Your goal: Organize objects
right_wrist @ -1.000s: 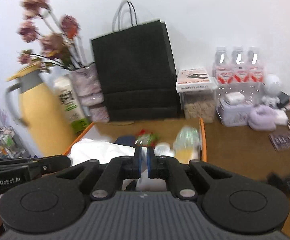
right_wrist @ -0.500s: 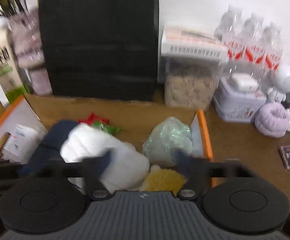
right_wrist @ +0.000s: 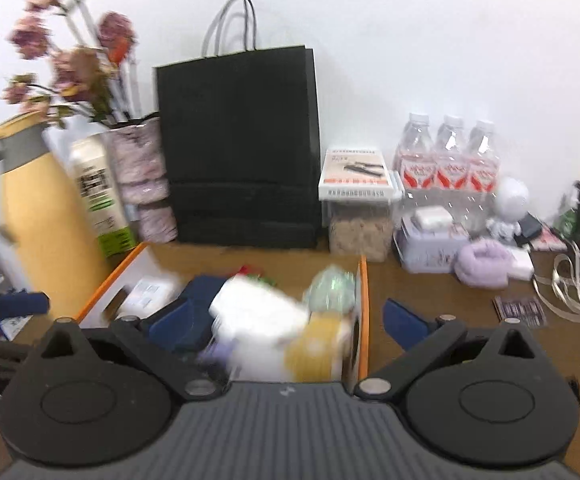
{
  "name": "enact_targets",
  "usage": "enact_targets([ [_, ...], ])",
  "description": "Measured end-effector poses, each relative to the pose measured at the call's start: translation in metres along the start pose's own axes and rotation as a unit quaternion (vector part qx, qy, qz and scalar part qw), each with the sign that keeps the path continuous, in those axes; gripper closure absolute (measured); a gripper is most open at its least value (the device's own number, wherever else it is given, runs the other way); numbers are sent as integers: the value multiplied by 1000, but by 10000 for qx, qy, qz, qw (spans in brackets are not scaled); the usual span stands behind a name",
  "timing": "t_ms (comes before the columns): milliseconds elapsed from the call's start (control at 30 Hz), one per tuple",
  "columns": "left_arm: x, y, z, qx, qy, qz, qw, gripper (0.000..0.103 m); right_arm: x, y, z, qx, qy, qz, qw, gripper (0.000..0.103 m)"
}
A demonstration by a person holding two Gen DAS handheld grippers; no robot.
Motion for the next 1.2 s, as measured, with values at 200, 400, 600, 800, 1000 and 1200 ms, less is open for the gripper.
enact_targets([
  [200,-1,104,-117,-159,21,-100,9998,7,28,106,-118,-190,187,371,9990,0],
  [400,-14,181,-222,-281,185,155,9993,0,58,177,-221,-140,79,427,9990,0],
  [600,-22,232,-275,-242,170,386,9988,0,84,225,-278,-158,269,211,9993,0],
  [800,-16,271,-294,-370,499,640,9960,0,87,259,-287,-223,295,135,9992,0],
  [1000,-13,279,-299,-330,559,613,9960,0,80,264,-296,124,-79,250,9996,0],
  [1200,-15,274,-297,-310,513,571,9966,0,85,260,-295,147,20,142,9998,0],
])
Point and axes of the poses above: each gripper's, at about its wrist camera, not at the fingertips, and y roughly against the way its jaws point, x to its left, z to its top, the point moved 2 cm from there along -y, roughly the way its jaws point, and after that the axes turned 7 degrees about x, right-handed, at the moved point
